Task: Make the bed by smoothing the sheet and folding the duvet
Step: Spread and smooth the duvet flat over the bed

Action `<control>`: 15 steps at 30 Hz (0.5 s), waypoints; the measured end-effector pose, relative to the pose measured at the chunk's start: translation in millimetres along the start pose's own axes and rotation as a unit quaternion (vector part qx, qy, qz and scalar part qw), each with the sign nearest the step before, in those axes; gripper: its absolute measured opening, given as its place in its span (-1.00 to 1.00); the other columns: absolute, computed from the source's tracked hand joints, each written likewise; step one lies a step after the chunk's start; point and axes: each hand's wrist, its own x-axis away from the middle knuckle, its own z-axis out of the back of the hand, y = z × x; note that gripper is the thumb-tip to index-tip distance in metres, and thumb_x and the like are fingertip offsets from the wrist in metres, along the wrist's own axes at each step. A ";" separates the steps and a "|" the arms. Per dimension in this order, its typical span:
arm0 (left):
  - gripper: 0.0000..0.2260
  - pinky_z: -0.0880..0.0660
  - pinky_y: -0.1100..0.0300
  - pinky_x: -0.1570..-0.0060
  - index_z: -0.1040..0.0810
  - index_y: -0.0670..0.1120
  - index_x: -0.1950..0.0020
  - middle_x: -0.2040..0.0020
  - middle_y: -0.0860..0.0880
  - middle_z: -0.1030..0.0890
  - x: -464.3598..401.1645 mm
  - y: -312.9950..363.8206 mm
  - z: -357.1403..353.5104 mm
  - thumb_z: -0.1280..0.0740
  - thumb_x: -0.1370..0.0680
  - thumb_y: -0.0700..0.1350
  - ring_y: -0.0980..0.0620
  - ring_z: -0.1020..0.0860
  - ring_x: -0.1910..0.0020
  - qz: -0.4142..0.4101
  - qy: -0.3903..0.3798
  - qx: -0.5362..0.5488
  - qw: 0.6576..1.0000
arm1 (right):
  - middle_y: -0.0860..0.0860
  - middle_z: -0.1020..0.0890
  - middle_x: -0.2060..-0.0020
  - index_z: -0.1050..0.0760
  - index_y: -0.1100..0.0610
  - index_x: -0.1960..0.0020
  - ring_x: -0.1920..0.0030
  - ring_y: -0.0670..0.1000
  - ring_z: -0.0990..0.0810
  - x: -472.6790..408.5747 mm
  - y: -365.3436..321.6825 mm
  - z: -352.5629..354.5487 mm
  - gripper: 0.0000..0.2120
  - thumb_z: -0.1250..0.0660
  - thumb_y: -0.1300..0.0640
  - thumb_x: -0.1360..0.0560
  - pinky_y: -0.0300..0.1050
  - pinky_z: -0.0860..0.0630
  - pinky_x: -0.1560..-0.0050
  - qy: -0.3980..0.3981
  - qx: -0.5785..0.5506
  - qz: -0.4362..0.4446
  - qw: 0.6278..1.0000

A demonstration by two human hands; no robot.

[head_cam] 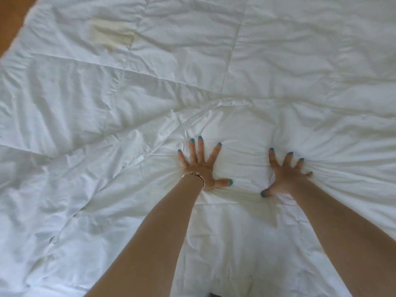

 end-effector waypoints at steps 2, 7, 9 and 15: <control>-0.07 0.37 -0.31 -0.35 0.44 0.29 -0.44 -0.47 -0.05 0.50 16.1 -15.9 3.2 -0.07 -0.33 0.57 -0.13 0.48 -0.45 -0.050 0.030 0.027 0.998 | 0.22 0.16 -0.53 0.45 -0.15 -0.49 -0.48 0.41 0.03 17.5 -11.2 9.1 0.33 -0.56 -0.27 -0.20 0.39 -0.22 -0.35 0.001 0.009 -0.048 0.999; -0.21 -0.07 -0.14 -0.45 0.05 0.23 -0.55 -0.57 -0.06 -0.07 83.1 -105.1 -15.1 -0.07 -0.40 0.49 -0.15 -0.03 -0.54 0.018 0.297 0.122 0.947 | 0.18 -0.33 -0.38 -0.22 0.20 -0.49 -0.27 0.17 -0.44 72.3 -98.8 1.7 -0.45 -0.21 0.14 -0.53 0.00 -0.44 -0.19 0.208 0.029 -0.066 0.976; -0.25 -0.11 -0.21 -0.39 -0.06 0.20 -0.54 -0.54 -0.12 -0.15 97.8 -147.9 -30.1 -0.07 -0.41 0.46 -0.25 -0.11 -0.50 0.092 0.370 0.107 0.918 | 0.10 -0.44 -0.28 -0.24 0.08 -0.49 -0.18 0.13 -0.50 94.1 -156.0 9.5 -0.48 -0.18 0.14 -0.54 -0.02 -0.43 -0.11 0.290 -0.020 0.023 0.957; -0.34 0.10 -0.24 -0.43 -0.05 0.20 -0.54 -0.53 -0.14 -0.21 84.1 -249.6 -53.4 -0.15 -0.50 0.33 -0.25 -0.08 -0.51 0.121 0.381 0.029 0.916 | 0.04 -0.52 -0.11 0.11 -0.14 -0.57 -0.09 0.13 -0.56 113.7 -303.6 45.2 -0.25 -0.26 -0.09 -0.54 -0.07 -0.41 0.10 0.222 -0.231 0.113 0.940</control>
